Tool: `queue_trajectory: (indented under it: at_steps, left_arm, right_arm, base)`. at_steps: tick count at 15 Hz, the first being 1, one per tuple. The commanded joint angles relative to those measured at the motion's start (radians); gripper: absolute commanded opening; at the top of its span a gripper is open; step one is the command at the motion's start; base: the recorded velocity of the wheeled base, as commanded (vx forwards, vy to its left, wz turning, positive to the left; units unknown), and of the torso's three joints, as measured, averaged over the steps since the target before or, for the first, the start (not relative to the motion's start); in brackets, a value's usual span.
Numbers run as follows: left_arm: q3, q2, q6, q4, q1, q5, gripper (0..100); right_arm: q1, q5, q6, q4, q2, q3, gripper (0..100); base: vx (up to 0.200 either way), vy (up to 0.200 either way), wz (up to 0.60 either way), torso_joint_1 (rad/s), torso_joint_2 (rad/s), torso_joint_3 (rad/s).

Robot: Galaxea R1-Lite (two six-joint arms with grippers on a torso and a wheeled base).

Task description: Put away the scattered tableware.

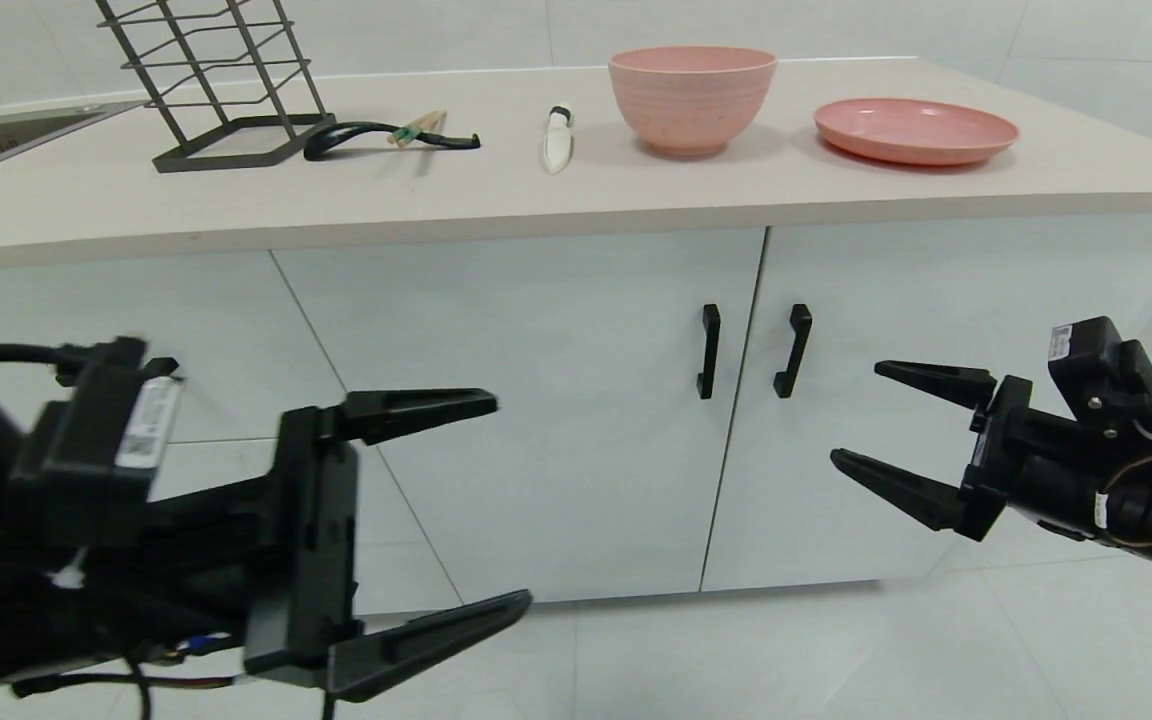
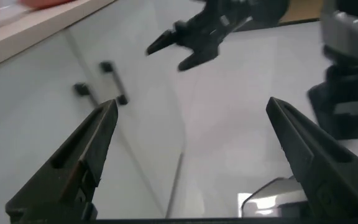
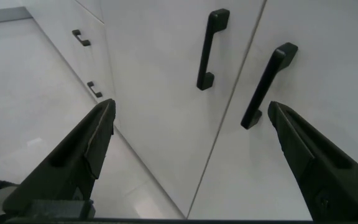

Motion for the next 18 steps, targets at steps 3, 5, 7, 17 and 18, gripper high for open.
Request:
queue_trajectory:
  at_steps: [3,5,7,17,18]
  left_arm:
    - [-0.168,0.257,-0.084,-0.024,-0.164,0.047,100]
    - [-0.275,0.343,-0.102,-0.038,-0.211,0.099,100]
    - [-0.286,0.41,-0.108,-0.058,-0.299,0.145,100]
    - [-0.683,0.734,-0.061,-0.058,-0.31,0.155,100]
    - [-0.685,0.729,-0.061,-0.056,-0.296,0.155,100]
  right_arm:
    - [-0.009,0.051,-0.014,0.001,-0.015,0.01,100]
    - [-0.008,0.057,-0.016,-0.001,0.027,-0.002,100]
    - [-0.008,0.057,-0.016,-0.001,0.068,-0.048,100]
    - [-0.006,0.08,-0.022,-0.041,0.249,-0.22,100]
    - [-0.008,0.08,-0.022,-0.041,0.255,-0.238,100]
  base:
    - [0.0,0.0,0.0,0.0,0.0,0.0]
    - [0.0,0.0,0.0,0.0,0.0,0.0]
    - [0.0,0.0,0.0,0.0,0.0,0.0]
    - [0.0,0.0,0.0,0.0,0.0,0.0]
    - [0.0,0.0,0.0,0.0,0.0,0.0]
